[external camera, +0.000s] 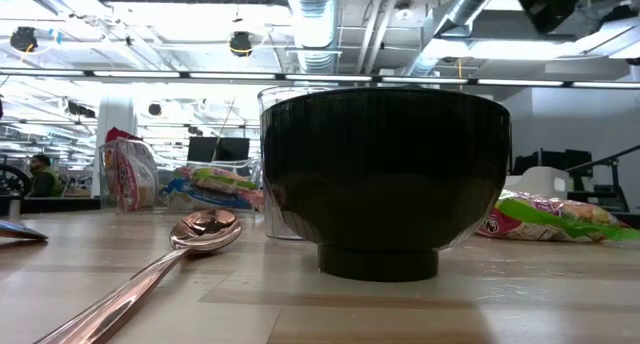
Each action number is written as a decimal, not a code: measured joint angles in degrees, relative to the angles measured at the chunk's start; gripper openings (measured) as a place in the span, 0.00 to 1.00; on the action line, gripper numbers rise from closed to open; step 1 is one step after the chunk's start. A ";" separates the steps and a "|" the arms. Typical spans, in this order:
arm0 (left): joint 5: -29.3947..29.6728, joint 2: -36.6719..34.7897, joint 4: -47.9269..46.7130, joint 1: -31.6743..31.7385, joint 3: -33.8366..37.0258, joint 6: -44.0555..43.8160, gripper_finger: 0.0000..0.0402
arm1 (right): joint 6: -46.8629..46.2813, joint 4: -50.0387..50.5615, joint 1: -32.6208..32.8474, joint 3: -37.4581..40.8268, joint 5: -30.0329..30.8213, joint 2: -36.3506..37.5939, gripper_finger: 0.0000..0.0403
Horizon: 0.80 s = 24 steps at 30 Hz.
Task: Pick & Place Food Item
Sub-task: Put the bottom blue spoon into the white bin
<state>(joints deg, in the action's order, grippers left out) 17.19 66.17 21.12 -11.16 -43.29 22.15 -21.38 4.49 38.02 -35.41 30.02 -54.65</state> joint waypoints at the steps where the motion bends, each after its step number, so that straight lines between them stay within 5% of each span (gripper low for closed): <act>1: 0.00 0.00 0.00 0.00 0.00 0.05 0.52 | -1.58 1.31 1.01 -0.33 -0.02 0.00 0.44; 12: 0.02 0.00 0.76 0.00 0.00 0.07 0.52 | -15.98 9.73 10.09 -1.72 -0.05 -0.09 0.43; 24: 0.24 0.00 0.47 0.00 0.00 0.07 0.52 | -23.85 11.61 10.71 -1.78 -1.29 -2.82 0.34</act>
<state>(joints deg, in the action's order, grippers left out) 17.43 66.17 21.60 -11.16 -43.29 22.22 -45.24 16.10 48.73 -37.19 28.73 -57.47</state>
